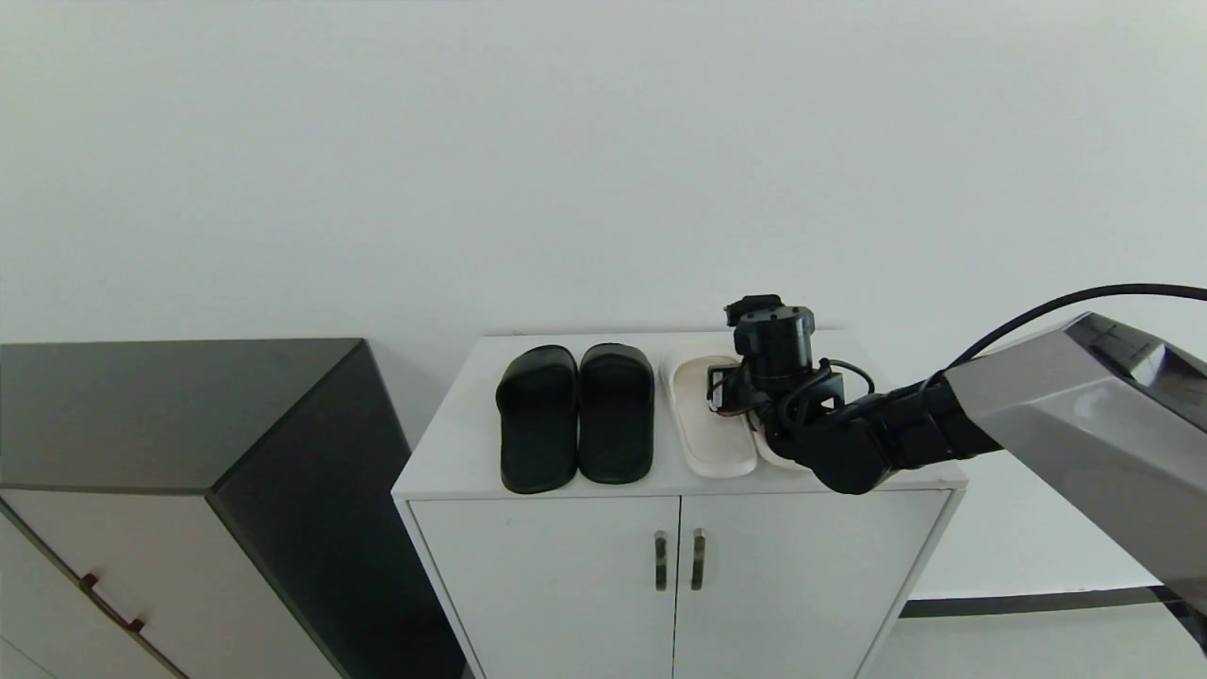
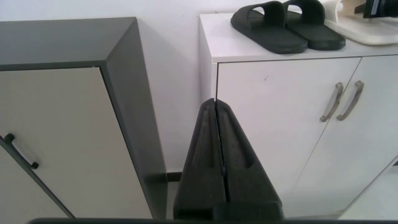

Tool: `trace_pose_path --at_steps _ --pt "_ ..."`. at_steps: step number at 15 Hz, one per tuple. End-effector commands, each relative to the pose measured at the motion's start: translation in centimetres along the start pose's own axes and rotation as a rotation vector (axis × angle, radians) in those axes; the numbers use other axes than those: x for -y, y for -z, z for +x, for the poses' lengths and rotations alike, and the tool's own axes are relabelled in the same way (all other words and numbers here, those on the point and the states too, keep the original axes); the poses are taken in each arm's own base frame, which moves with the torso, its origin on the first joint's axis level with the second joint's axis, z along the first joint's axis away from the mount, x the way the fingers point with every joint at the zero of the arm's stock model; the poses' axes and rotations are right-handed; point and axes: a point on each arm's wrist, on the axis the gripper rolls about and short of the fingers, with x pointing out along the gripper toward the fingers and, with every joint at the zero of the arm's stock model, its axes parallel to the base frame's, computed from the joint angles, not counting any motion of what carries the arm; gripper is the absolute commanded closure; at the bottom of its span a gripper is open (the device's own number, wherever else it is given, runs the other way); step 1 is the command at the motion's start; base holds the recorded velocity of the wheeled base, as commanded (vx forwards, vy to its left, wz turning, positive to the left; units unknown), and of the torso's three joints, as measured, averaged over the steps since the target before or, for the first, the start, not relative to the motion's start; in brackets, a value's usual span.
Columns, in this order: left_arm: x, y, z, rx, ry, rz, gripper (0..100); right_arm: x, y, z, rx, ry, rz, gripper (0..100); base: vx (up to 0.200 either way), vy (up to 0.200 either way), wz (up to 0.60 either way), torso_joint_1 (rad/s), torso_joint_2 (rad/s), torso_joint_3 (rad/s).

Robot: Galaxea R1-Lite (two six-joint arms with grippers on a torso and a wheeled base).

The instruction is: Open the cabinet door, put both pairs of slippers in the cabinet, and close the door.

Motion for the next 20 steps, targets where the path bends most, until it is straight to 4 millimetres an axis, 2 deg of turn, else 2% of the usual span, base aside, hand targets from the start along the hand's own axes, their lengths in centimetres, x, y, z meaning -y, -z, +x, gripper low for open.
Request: trace_pose_path --at_steps 1,3,4,7,8,10,11,13,15,16,20 --pt "0.0 0.0 0.0 0.000 0.001 0.000 100 0.5 -2.3 -1.6 0.042 -0.007 0.020 100 0.000 0.000 0.00 0.000 0.00 0.000" --pt "0.0 0.0 0.0 0.000 0.001 0.000 100 1.1 -3.6 -3.4 0.055 -0.015 0.004 100 0.000 0.000 0.00 0.000 0.00 0.000" --pt "0.0 0.0 0.0 0.001 0.001 0.000 100 1.5 -3.9 -5.5 0.047 -0.036 -0.022 100 0.000 0.000 0.00 0.000 0.00 0.000" --pt "0.0 0.0 0.0 0.000 0.001 0.000 100 1.9 -3.0 -12.5 -0.014 -0.207 -0.074 100 0.000 0.000 0.00 0.000 0.00 0.000" --pt "0.0 0.0 0.0 0.001 0.001 0.000 100 2.0 -2.9 -13.4 -0.020 -0.237 -0.079 100 0.000 0.000 0.00 0.000 0.00 0.000" --pt "0.0 0.0 0.0 0.000 0.001 0.000 100 3.9 -2.4 -19.2 -0.044 -0.431 -0.108 100 0.000 0.000 0.00 0.000 0.00 0.000" --pt "0.0 0.0 0.0 0.001 0.001 0.000 100 4.8 -2.0 -20.7 -0.055 -0.495 -0.116 100 0.000 0.000 0.00 0.000 0.00 0.000" --pt "0.0 0.0 0.0 0.000 0.001 0.000 100 5.9 -0.6 -22.3 -0.095 -0.561 -0.133 100 0.000 0.000 0.00 0.000 0.00 0.000" --pt "0.0 0.0 0.0 0.000 0.001 0.000 100 6.3 0.3 -22.7 -0.124 -0.580 -0.146 100 0.000 0.000 0.00 0.000 0.00 0.000" --pt "0.0 0.0 0.0 0.000 0.001 0.000 100 6.3 0.5 -22.7 -0.130 -0.594 -0.153 100 0.000 0.000 0.00 0.000 0.00 0.000" --pt "0.0 0.0 0.0 0.000 0.001 -0.003 100 6.5 0.6 -23.0 -0.132 -0.624 -0.160 100 -0.200 0.000 0.00 0.005 0.00 -0.001"
